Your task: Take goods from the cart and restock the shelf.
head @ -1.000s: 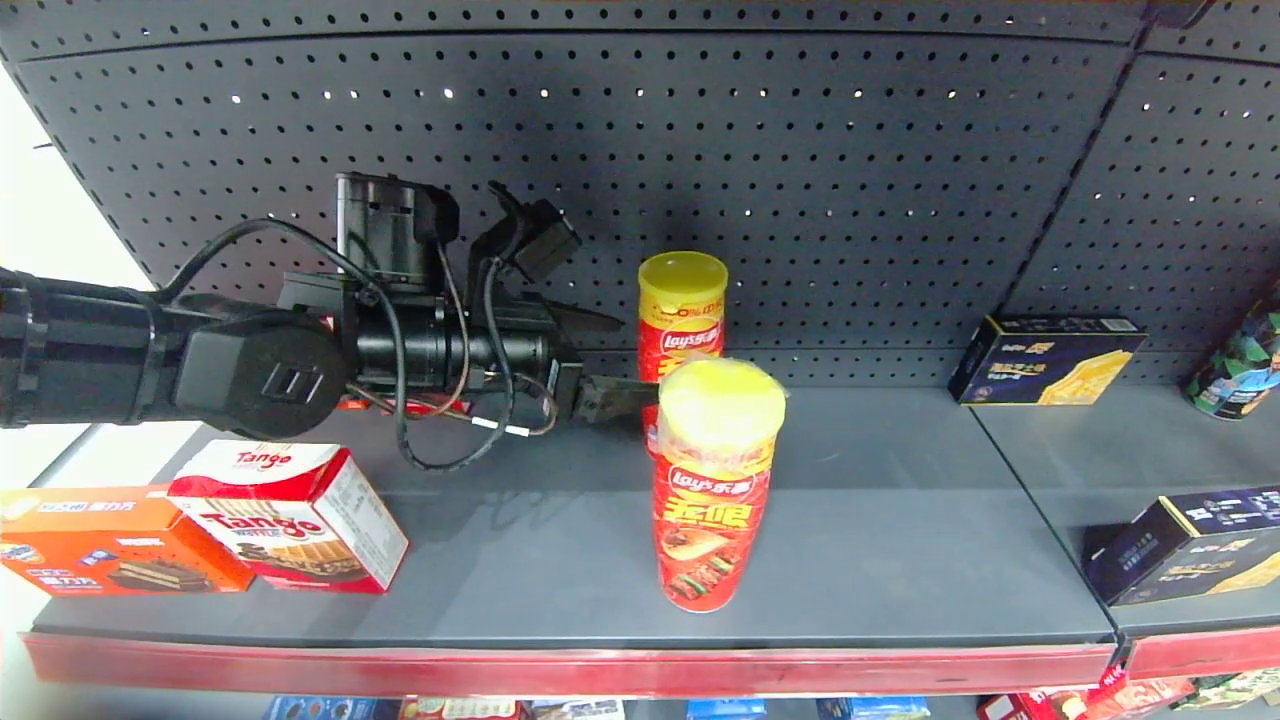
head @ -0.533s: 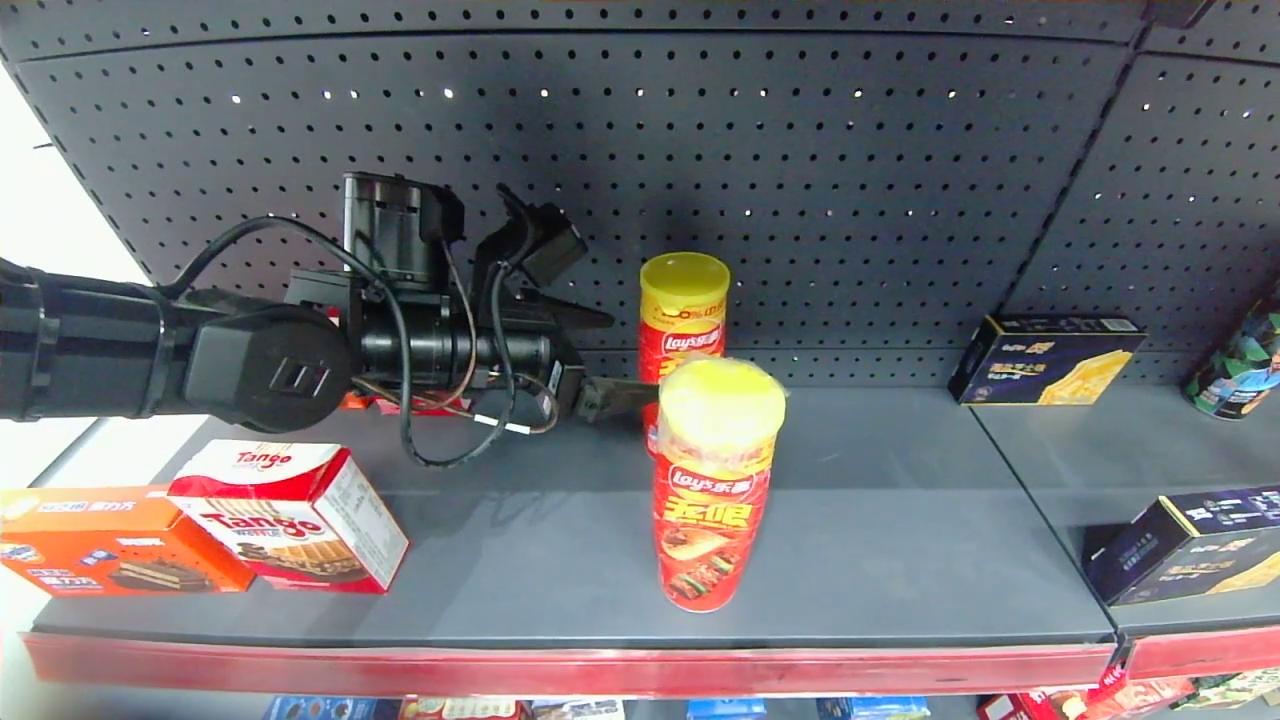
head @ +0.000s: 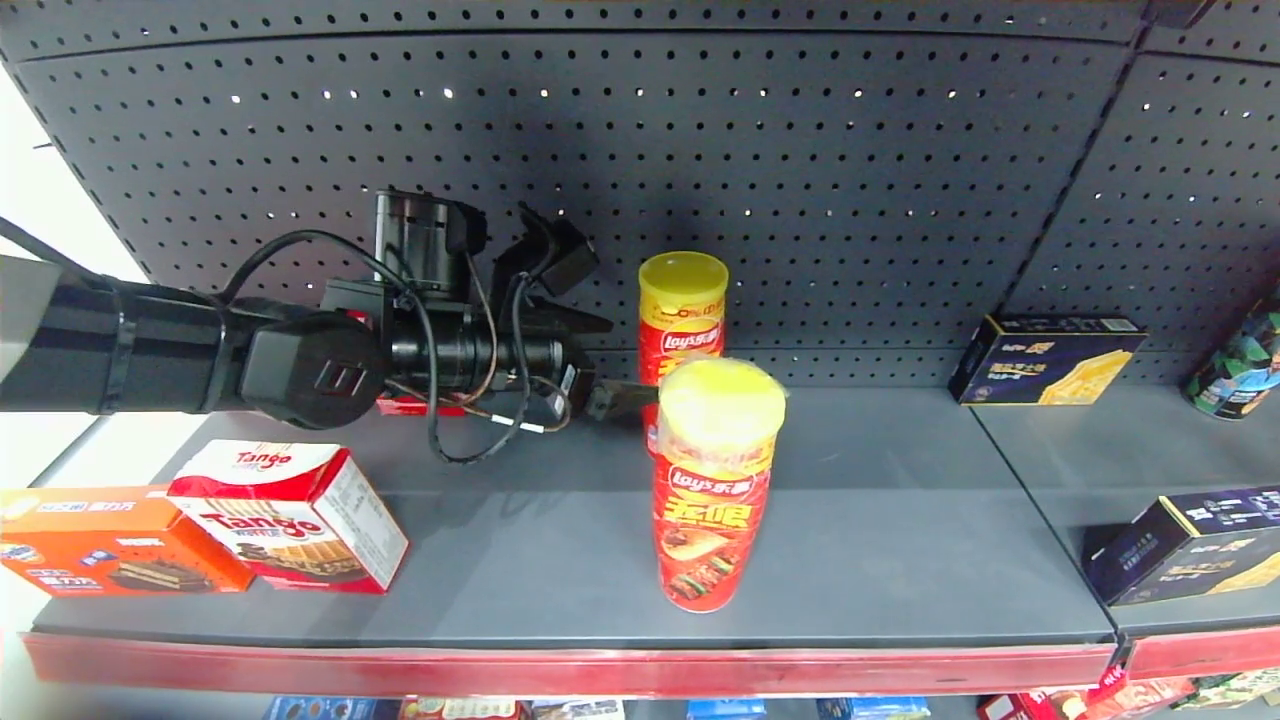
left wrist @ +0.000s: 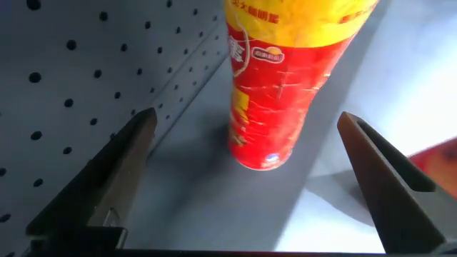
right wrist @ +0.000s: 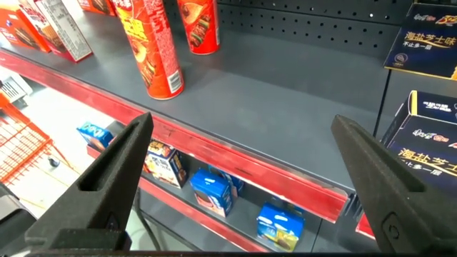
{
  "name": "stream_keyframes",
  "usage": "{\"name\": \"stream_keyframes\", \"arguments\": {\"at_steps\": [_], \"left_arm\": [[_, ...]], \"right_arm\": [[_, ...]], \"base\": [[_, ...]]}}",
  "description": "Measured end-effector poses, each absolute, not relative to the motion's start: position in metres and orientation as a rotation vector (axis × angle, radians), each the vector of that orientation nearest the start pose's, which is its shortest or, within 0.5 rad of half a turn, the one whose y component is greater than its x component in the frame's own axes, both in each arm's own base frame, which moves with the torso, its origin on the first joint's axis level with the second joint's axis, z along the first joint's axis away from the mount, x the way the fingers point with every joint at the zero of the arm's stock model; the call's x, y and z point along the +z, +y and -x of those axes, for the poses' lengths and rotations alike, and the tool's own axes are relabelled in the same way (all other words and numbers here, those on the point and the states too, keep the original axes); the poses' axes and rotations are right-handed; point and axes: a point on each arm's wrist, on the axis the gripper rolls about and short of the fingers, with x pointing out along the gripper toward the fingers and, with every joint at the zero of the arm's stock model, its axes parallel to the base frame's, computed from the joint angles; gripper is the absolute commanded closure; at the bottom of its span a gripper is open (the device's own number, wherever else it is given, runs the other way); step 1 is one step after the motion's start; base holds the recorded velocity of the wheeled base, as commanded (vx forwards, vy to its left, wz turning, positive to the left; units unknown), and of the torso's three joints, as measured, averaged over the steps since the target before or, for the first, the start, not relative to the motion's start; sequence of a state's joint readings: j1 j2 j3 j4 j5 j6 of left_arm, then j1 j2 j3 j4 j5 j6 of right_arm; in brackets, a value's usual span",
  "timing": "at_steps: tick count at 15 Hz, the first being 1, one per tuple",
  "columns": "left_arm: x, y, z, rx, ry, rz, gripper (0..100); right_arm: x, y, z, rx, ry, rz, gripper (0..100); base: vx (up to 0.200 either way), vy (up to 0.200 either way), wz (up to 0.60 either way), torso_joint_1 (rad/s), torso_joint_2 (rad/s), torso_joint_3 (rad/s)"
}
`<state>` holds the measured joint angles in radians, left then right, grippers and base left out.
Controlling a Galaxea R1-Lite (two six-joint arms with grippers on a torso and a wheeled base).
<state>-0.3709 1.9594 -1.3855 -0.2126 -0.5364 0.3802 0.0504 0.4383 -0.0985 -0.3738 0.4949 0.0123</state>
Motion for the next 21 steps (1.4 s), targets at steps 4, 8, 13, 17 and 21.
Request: {"name": "stream_keyframes", "arguments": {"at_steps": [4,8,13,17,21], "left_arm": [[0.21,-0.157,-0.374,-0.929,0.191,-0.326,0],[0.208,-0.151,-0.378,-0.912,0.199,-0.325,0],[0.206,-0.142,-0.382,-0.89,0.209,-0.321,0],[0.199,-0.143,-0.378,-0.898,0.226,-0.321,0],[0.197,-0.137,-0.363,-0.848,0.26,-0.35,0]], "right_arm": [[0.143,0.012,-0.017,0.547,-0.027,-0.005,0],[0.142,0.012,-0.017,0.55,-0.024,-0.006,0],[0.14,0.012,-0.017,0.552,-0.017,-0.007,0],[0.14,0.012,-0.017,0.551,-0.017,-0.007,0],[0.14,0.012,-0.017,0.551,-0.019,-0.007,0]], "base": [[0.0,0.0,0.0,0.0,0.0,0.0],[0.0,0.0,0.0,0.0,0.0,0.0],[0.0,0.0,0.0,0.0,0.0,0.0],[0.0,0.0,0.0,0.0,0.0,0.0],[0.0,0.0,0.0,0.0,0.0,0.0]]}}
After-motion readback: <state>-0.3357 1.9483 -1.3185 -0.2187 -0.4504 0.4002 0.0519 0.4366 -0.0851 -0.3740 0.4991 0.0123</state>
